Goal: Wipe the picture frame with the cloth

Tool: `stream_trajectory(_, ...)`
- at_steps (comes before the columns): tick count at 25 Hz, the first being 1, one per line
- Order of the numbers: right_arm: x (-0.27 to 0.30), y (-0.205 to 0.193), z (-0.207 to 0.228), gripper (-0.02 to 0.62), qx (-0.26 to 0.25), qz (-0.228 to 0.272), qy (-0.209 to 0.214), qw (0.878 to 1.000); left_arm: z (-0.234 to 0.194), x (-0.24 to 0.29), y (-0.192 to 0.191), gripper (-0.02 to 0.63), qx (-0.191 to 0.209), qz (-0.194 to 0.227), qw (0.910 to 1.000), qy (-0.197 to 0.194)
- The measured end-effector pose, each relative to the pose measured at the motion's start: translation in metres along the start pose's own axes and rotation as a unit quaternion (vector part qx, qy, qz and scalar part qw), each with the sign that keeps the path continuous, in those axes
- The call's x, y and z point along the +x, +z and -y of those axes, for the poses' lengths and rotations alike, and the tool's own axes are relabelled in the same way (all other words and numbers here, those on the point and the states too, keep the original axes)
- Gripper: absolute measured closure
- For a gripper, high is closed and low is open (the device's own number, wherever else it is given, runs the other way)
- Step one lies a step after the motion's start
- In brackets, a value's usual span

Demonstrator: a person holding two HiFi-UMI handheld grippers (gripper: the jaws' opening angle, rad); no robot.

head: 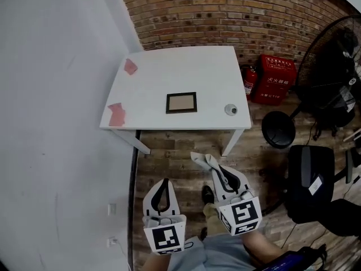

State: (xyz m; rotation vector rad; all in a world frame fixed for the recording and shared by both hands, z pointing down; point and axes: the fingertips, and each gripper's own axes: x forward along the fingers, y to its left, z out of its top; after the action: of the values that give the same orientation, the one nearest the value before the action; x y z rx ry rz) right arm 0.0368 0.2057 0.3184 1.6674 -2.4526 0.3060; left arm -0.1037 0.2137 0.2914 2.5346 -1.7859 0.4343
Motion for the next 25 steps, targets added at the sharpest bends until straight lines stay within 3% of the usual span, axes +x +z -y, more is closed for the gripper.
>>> stream_trajectory(11,0.117,0.04,0.065,0.562,0.012,0.005,0.022,1.0,-0.024,0.128,0.041,0.597,0.017,-0.004,0.9998,0.01)
stream_trajectory(18,0.158,0.085,0.074,0.563,-0.007,0.037,0.039,0.999,-0.048,0.161,0.074,0.597,0.024,0.028,0.9988,0.034)
stream_trajectory(25,0.196,0.11,0.064,0.563,-0.018,0.051,0.053,0.997,-0.083,0.177,0.076,0.597,0.027,0.033,0.9976,0.054)
